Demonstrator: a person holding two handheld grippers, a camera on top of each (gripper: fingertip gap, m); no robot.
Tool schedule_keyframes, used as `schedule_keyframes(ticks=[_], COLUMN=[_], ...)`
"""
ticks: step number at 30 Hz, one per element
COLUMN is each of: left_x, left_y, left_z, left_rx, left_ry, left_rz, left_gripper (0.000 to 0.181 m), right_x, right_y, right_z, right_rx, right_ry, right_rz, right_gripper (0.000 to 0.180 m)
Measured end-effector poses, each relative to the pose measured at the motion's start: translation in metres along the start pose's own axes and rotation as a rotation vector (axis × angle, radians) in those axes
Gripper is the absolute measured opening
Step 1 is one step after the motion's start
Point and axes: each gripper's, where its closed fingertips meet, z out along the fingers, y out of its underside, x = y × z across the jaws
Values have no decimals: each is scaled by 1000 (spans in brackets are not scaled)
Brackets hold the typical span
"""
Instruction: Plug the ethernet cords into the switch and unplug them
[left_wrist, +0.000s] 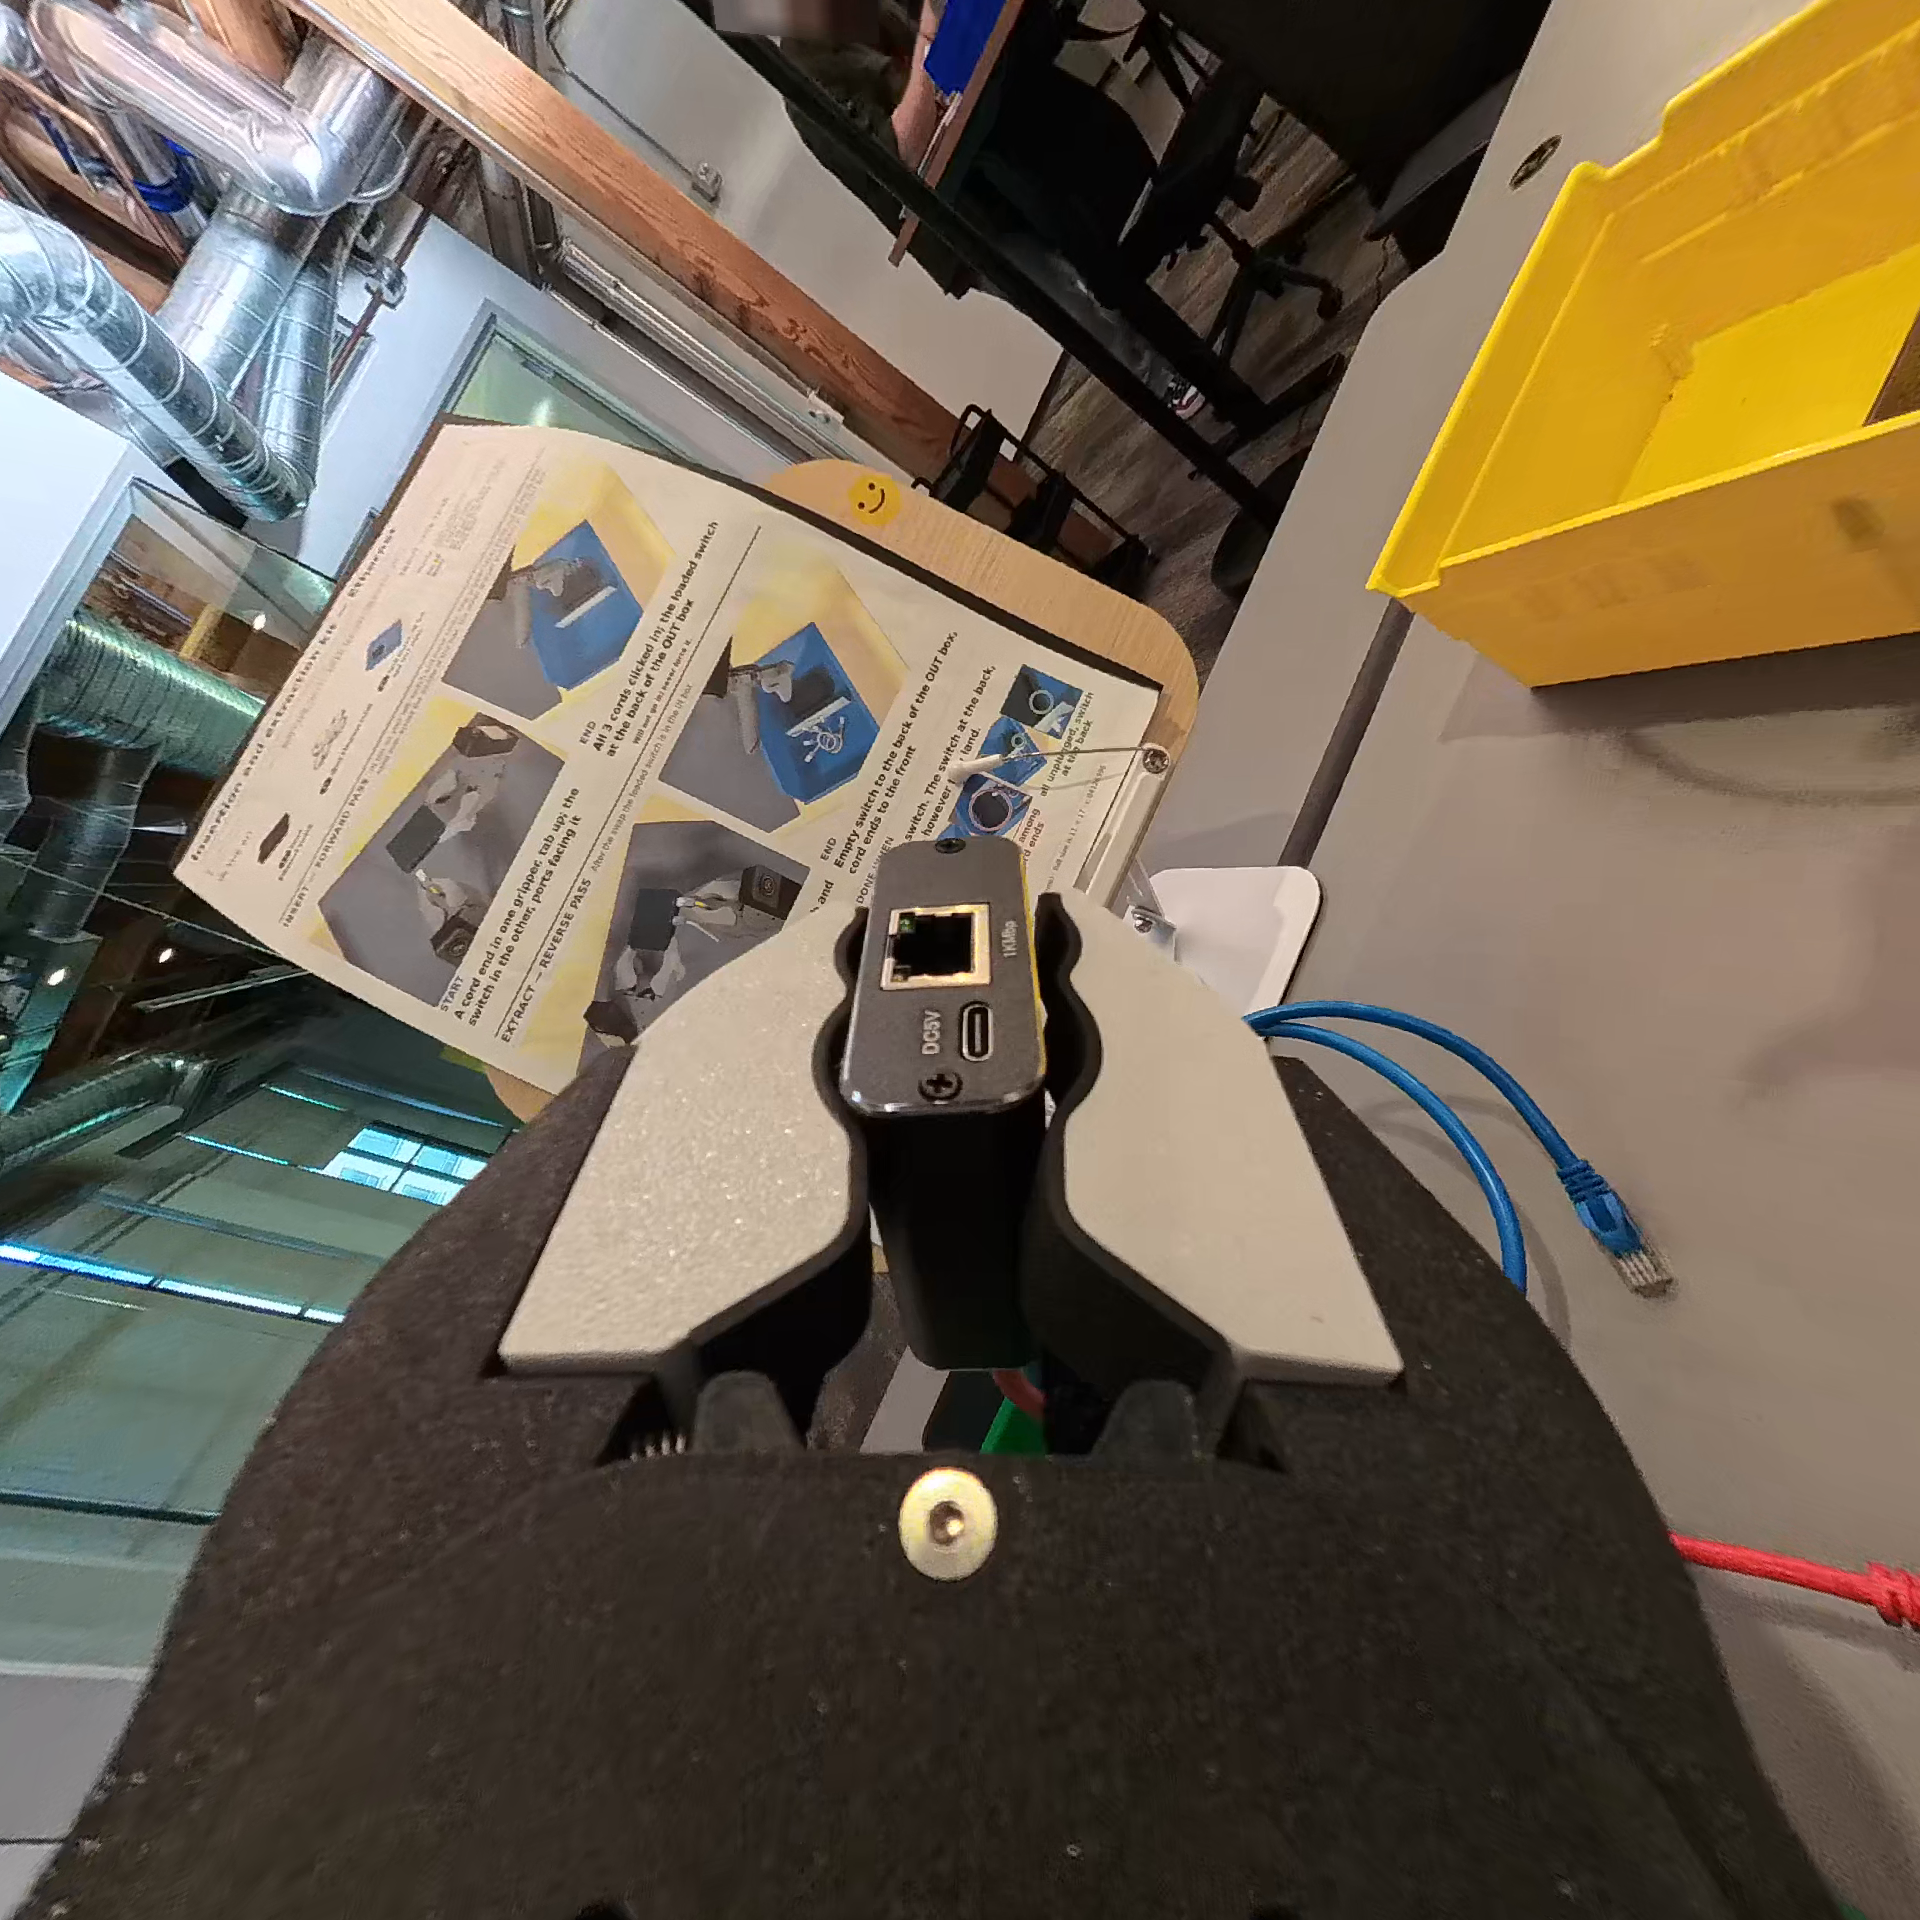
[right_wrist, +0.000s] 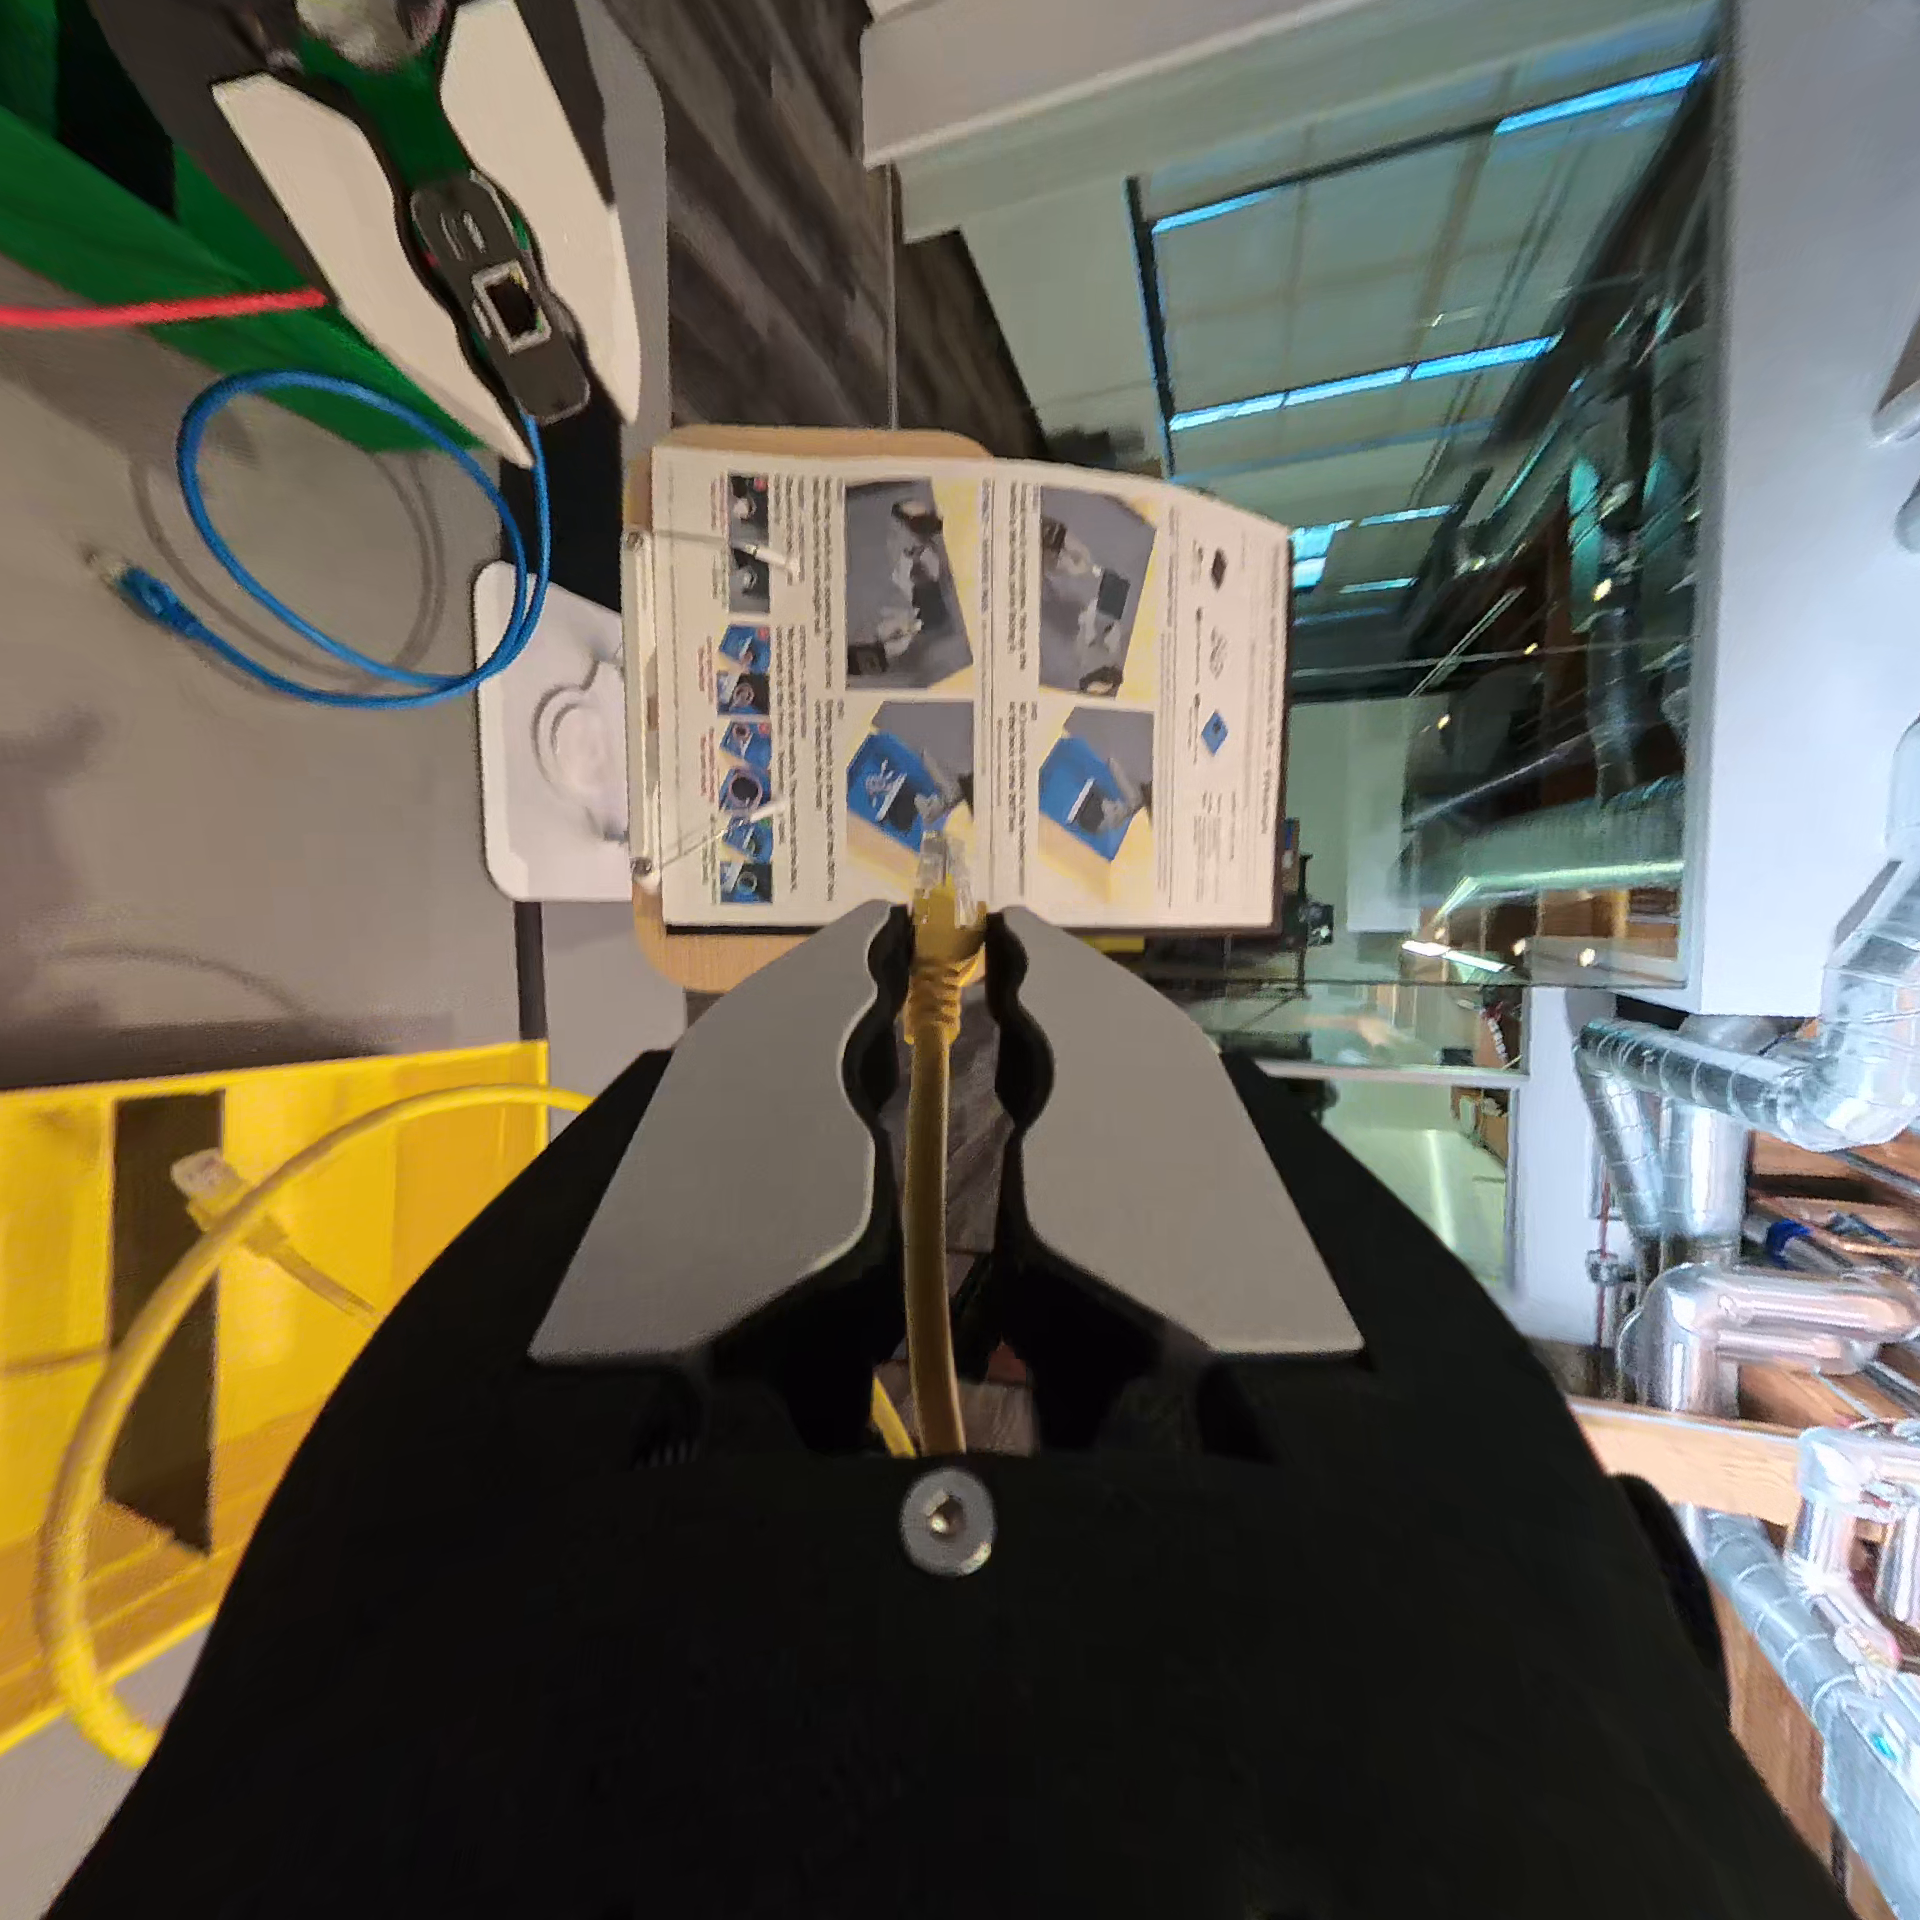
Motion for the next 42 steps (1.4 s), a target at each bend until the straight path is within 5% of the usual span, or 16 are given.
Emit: schedule_keyframes(ticks=[13,26,35,42], left_x=[15,16,23,32], left_y=[-10,-8,-10,-11], left_z=[3,3,5,10], left_rx=[0,-7,-20,-41], left_ry=[50,65,79,97], left_rz=[38,32,60,90], left_gripper=[30,30,29,29], right_x=[-93,-181,-297,-318], right_y=[78,87,137,145], right_z=[4,-11,25,41], right_rx=[-139,58,-229,-417], right_ry=[-217,-383,-374,-219], right_rz=[260,623,636,605], right_gripper=[15,15,15,15])
